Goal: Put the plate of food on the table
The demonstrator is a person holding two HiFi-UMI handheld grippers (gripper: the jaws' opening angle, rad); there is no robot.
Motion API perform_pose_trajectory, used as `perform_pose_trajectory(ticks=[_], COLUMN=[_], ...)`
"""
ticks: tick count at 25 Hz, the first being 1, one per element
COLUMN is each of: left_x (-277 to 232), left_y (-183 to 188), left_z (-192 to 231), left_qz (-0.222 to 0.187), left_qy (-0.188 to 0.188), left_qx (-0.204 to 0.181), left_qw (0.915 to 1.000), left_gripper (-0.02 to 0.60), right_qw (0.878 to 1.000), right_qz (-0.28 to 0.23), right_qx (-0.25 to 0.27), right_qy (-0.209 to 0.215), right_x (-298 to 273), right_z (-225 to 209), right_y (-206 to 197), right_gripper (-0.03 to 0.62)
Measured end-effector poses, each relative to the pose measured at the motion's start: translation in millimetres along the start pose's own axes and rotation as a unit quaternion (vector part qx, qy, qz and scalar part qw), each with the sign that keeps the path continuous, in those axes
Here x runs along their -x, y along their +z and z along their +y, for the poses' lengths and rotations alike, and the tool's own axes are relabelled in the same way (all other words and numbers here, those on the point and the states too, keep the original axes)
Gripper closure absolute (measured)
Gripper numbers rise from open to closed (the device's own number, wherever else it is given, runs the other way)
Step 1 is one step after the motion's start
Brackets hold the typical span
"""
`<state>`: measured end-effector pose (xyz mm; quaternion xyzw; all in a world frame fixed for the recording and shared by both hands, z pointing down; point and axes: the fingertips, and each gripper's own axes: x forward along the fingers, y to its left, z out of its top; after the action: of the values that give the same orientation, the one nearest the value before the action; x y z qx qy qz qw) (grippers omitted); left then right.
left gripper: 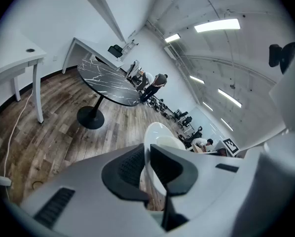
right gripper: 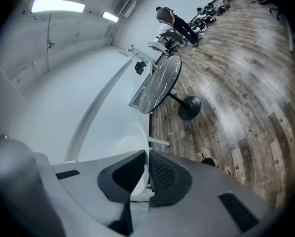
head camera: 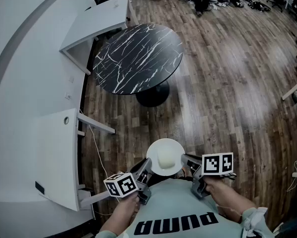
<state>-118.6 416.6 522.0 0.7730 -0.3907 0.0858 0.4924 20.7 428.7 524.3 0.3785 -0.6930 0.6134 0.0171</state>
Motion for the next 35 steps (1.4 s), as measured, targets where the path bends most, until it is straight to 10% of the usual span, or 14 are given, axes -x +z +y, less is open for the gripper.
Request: perform_pose_trajectory(ticks=[35], left_x=[-102], left_y=[211], left_z=[46], left_qz=[0.014], left_qy=[-0.086], left_qx=[-0.011], left_qw=[0.9962], left_gripper=[0.541], right_qw=[0.996], right_qz=[-0.060], right_qx=[0.006], right_qy=[-0.064], right_x=[-109], right_z=[46], right_y=[189], right_gripper=[0.560])
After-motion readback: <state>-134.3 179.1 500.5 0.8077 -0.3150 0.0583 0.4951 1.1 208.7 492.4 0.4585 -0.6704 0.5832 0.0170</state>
